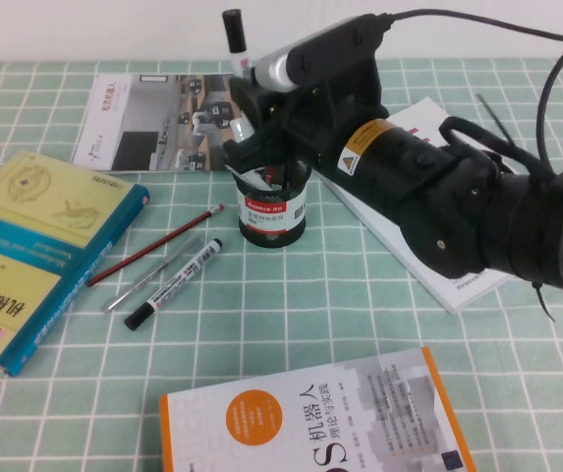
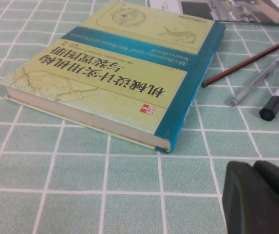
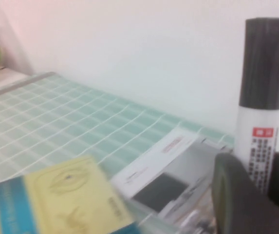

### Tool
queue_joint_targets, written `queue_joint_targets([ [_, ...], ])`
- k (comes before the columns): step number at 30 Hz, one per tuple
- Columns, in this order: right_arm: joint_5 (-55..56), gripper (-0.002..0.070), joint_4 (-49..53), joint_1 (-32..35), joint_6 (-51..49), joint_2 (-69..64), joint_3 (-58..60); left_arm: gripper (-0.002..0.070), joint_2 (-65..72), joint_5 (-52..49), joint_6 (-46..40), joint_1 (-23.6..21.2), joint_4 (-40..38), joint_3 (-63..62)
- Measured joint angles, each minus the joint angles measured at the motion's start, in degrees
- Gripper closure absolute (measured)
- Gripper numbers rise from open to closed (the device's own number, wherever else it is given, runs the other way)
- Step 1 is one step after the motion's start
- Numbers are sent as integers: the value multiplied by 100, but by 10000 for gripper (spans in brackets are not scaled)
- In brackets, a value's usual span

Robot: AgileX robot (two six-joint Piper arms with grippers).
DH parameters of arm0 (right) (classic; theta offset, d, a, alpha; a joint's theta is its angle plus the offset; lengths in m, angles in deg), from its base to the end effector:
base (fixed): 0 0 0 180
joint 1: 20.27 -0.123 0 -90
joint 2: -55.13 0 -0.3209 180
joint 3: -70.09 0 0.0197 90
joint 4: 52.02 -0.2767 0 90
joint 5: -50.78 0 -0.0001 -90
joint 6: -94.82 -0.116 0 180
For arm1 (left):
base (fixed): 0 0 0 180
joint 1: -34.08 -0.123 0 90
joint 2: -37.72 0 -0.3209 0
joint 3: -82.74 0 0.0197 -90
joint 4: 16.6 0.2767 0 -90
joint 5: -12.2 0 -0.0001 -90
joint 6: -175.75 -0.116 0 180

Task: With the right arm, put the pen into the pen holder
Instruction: Place the pen onto the pen holder

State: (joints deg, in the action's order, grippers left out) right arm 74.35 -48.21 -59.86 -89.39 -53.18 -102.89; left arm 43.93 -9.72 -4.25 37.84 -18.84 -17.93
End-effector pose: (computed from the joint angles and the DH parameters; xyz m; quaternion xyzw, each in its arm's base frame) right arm 0.3643 0.3052 0.3233 -0.2477 0.6741 0.2487 0.6499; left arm 0.0657 -0.0060 0.1640 0.0161 0.8060 -0.0360 0.5906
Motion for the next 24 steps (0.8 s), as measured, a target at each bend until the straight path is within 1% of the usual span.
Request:
queue_joint_targets([
  [3,418,569,-110,74,276,-179,0,678,0,0,0,0,0,0],
  [7,750,569,-146,101,333,-466,0,678,0,0,0,0,0,0],
  [14,838,569,-160,123,333,-861,0,678,0,0,0,0,0,0],
  [24,853,569,-173,191,368,-902,47,678,0,0,0,0,0,0],
])
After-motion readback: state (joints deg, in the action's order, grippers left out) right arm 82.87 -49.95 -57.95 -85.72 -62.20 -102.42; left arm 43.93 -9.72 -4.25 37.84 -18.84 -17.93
